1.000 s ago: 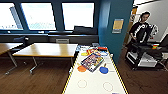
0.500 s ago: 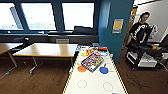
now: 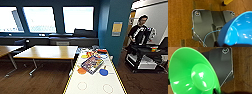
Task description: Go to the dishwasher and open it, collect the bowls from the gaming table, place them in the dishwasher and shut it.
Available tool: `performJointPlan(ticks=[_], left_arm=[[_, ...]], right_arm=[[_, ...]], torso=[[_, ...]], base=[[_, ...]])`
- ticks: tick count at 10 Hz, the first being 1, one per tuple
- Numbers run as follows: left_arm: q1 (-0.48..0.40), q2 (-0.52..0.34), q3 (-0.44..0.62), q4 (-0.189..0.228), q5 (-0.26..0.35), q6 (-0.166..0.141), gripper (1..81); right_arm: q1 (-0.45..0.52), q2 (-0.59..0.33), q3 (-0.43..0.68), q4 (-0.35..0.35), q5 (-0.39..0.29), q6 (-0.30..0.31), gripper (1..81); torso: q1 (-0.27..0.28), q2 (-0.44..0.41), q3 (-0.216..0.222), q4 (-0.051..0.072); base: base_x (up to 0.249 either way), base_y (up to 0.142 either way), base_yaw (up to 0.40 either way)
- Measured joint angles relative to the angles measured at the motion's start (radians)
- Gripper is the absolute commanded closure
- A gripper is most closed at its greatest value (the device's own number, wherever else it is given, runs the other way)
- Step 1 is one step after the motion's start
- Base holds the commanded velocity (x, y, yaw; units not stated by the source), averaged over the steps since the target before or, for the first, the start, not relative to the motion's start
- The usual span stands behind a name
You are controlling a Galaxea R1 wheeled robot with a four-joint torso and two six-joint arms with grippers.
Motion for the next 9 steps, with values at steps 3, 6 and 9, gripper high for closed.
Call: performJointPlan(ticks=[3,6,9], left_arm=[[0.024,-0.027,-0.009,0.0,-0.027,0.0,81.1],[0.036,-0.018,-0.041,0.005,-0.038,0.0,81.1],[0.039,0.01,-0.048,0.016,-0.044,0.0,81.1]], right_arm=[[-0.005,0.01,-0.032,-0.019,0.009,0.0,81.1],[-0.014,0.017,-0.066,-0.042,0.006,0.0,81.1],[-0.015,0.05,-0.08,-0.046,0.005,0.0,81.1]], torso=[[0.0,0.0,-0.001,0.0],[-0.001,0.0,-0.001,0.0],[-0.001,0.0,-0.001,0.0]], base=[[0.0,0.0,0.0],[0.0,0.0,0.0],[0.0,0.0,0.0]])
